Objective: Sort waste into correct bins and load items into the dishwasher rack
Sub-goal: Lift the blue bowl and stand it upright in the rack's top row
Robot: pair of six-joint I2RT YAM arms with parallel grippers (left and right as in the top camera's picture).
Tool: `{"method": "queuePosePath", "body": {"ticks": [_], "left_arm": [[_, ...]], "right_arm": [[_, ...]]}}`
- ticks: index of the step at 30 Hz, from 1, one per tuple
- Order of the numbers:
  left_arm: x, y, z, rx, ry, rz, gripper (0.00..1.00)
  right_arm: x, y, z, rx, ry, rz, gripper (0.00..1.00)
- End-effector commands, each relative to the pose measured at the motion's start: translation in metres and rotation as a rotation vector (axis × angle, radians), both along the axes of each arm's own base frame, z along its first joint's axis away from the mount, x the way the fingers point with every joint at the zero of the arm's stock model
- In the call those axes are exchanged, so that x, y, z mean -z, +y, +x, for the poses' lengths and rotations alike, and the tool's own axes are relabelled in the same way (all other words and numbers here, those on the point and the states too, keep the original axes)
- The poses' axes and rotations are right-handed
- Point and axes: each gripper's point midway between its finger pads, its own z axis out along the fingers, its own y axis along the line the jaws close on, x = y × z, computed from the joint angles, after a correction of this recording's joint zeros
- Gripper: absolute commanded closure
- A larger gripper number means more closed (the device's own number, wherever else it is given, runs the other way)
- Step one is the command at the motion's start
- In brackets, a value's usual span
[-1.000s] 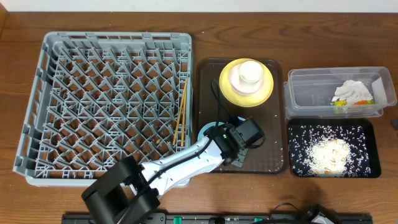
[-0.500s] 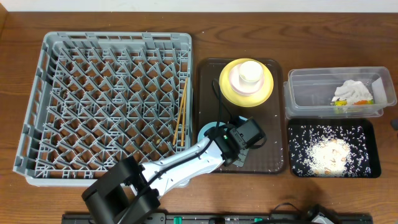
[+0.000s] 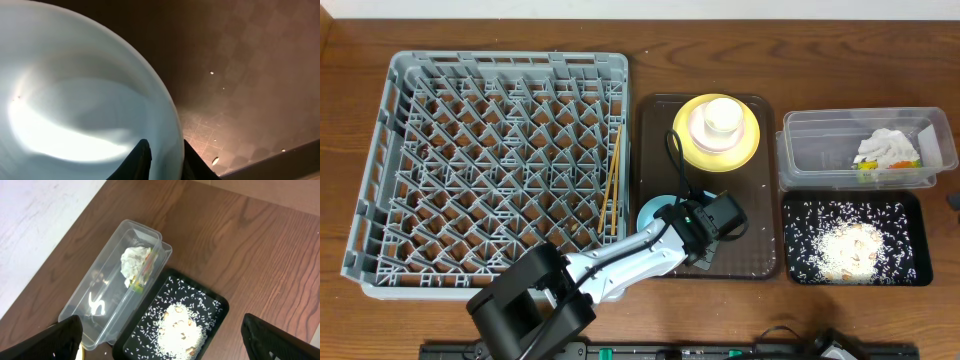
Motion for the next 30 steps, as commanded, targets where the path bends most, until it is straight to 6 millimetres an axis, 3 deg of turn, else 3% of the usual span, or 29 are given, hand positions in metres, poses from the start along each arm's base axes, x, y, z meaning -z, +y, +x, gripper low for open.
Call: {"method": "queuePosePath", "body": {"ticks": [1, 4, 7, 10, 14, 17, 20, 24, 27, 30], "left_arm": [[0.002, 0.003, 0.001, 0.003, -0.010, 0.015, 0.81], [-0.003, 0.002, 0.002, 0.003, -0.017, 0.003, 0.94], [-0.015, -0.004, 0.004, 0.004, -0.033, -0.030, 0.94], [-0.043, -0.018, 0.006, 0.013, -0.043, -0.123, 0.94], [-0.108, -0.037, 0.012, 0.023, -0.021, -0.351, 0.94], [-0.179, -0.038, 0.030, 0.039, -0.011, -0.584, 0.94], [-0.248, -0.009, 0.071, 0.005, -0.060, -0.807, 0.94], [-0.303, 0.060, 0.131, -0.066, -0.106, -1.066, 0.94], [-0.322, 0.109, 0.163, -0.065, -0.077, -1.243, 0.94], [-0.317, 0.155, 0.197, -0.089, 0.013, -1.376, 0.94]], "right_arm": [[0.000, -0.002, -0.002, 0.022, -0.006, 0.009, 0.01], [0.000, -0.002, -0.002, 0.022, -0.005, 0.009, 0.01], [0.000, -0.002, -0.002, 0.022, -0.005, 0.009, 0.01], [0.000, -0.002, -0.002, 0.022, -0.005, 0.009, 0.01], [0.000, -0.002, -0.002, 0.022, -0.006, 0.009, 0.01], [0.000, -0.002, -0.002, 0.022, -0.005, 0.009, 0.01], [0.000, -0.002, -0.002, 0.022, -0.006, 0.009, 0.01], [0.000, -0.002, -0.002, 0.022, -0.006, 0.009, 0.01], [0.001, -0.002, -0.002, 0.022, -0.005, 0.009, 0.01], [0.001, -0.002, -0.003, 0.022, -0.004, 0.010, 0.01]]}}
